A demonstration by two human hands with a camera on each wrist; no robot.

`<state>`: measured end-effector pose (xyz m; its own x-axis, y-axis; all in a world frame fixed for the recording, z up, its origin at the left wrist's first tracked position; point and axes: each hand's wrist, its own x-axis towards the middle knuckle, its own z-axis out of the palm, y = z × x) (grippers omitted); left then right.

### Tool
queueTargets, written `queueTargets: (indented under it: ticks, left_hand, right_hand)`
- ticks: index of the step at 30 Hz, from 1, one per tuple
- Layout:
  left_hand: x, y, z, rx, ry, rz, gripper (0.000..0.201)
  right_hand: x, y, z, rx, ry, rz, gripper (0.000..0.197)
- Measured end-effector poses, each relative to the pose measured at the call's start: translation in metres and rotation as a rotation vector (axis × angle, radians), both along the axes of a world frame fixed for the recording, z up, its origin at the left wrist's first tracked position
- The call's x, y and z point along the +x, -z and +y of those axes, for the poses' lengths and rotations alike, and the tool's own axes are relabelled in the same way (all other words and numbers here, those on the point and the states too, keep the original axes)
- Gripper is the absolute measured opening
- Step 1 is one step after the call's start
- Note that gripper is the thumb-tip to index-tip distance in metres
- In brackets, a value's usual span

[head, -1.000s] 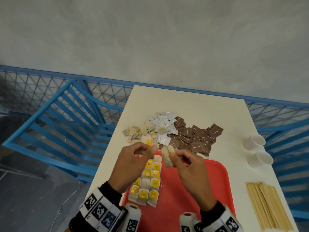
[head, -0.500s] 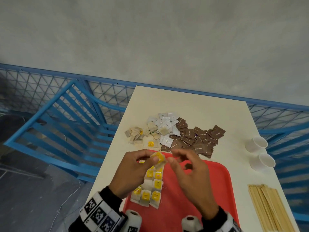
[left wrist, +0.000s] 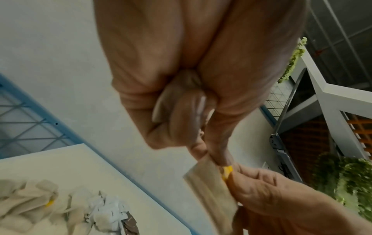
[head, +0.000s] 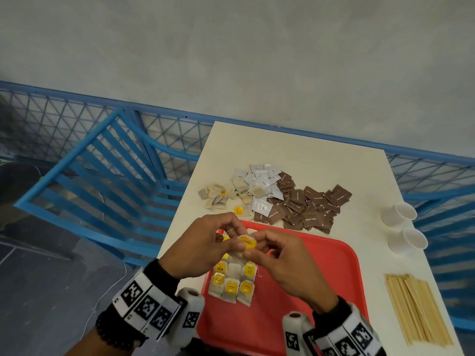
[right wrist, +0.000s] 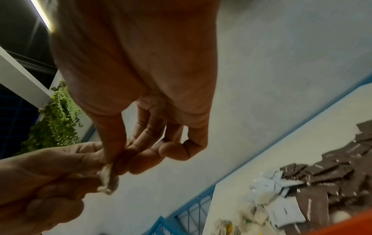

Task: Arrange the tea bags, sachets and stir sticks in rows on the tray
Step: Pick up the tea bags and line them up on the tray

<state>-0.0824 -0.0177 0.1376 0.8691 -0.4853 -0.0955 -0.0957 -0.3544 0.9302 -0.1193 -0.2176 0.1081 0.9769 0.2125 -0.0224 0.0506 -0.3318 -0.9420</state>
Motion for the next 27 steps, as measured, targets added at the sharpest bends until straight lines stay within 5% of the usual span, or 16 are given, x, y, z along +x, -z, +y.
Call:
queueTargets:
  ticks: [7,11,17,21,27]
  left_hand:
    - [-0.018,0.052,0.014,0.025,-0.034,0.069,0.013]
    - [-0.029,0.091,0.023,0.068,-0.048,0.124,0.011]
    - [-0.044,0.145,0.069,0.297,-0.198,0.199,0.014]
    - [-0.052,0.157,0.096,0.383,-0.277,0.261,0.013]
    - [-0.054,0.159,0.103,0.354,-0.319,0.281,0.010]
  right_hand:
    - [-0.009,0.016,0.012,0.029,0.011,0.044,0.003]
    - [-0.007,0.042,0.027,-0.180,-0.033,-0.002,0.002]
    - [-0.011,0.104,0.044,-0.506,-0.201,0.173,0.010]
    - [-0.013,0.129,0.063,-0.485,-0.384,0.326,0.006]
    - [-0.001,0.158,0.088,-0.620,-0.217,0.363,0.013]
